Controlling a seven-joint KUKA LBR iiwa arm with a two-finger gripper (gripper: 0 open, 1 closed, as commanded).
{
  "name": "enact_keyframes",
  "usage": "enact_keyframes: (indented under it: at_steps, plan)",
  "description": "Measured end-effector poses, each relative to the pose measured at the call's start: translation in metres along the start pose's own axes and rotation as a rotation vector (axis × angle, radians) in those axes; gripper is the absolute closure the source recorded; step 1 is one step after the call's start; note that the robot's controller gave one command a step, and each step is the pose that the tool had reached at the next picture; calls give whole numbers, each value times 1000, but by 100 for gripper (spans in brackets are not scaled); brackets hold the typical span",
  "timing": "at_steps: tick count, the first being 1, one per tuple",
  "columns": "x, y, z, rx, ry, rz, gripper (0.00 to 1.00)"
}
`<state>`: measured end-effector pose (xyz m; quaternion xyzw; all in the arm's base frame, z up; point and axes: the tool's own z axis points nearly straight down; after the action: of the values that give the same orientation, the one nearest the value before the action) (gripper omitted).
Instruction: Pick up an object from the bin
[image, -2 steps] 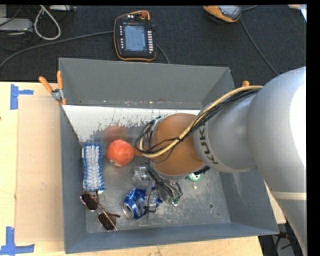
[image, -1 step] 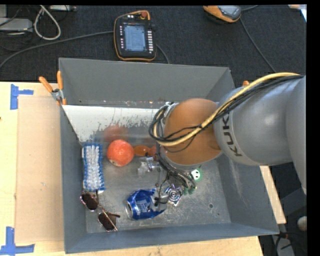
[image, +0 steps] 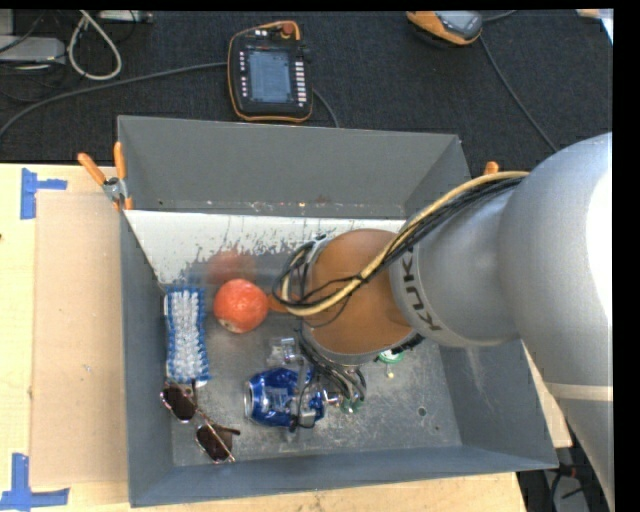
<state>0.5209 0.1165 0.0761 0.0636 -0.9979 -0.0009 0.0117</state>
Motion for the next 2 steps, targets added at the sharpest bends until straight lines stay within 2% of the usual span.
enact_keyframes:
  at_steps: [1,2]
  plan:
    - [6,-1,7,4,-25,-265,0]
    - [0,0,0,0,-4,-18,100]
